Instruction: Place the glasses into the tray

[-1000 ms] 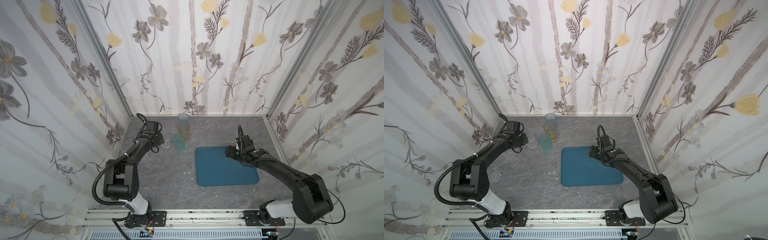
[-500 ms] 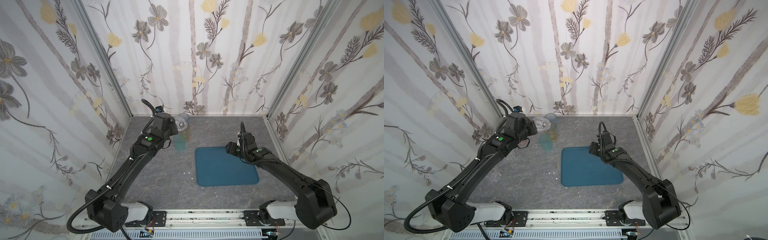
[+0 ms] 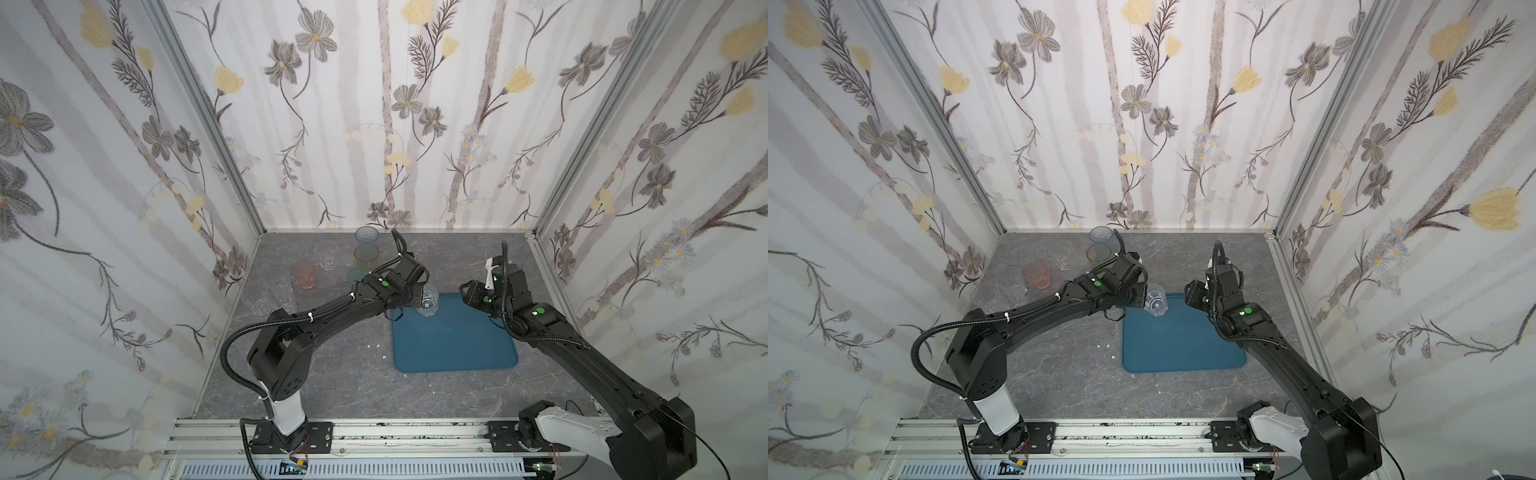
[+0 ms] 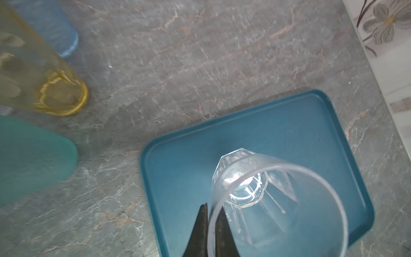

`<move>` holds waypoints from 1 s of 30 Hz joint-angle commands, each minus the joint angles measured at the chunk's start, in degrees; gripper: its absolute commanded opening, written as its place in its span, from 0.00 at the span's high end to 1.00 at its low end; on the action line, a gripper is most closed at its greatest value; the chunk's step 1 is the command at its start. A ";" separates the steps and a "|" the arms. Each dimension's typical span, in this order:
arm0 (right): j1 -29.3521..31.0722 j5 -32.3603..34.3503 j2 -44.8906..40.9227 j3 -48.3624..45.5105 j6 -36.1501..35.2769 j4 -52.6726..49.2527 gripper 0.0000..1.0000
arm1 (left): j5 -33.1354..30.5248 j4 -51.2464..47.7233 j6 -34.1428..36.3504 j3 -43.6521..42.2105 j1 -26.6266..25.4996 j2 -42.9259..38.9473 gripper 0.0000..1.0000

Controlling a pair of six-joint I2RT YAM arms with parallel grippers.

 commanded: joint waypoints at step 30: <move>4.84 -3.60 17.85 6.02 -9.67 -3.75 0.65 | -5.89 0.40 2.44 -4.13 2.17 -6.97 0.58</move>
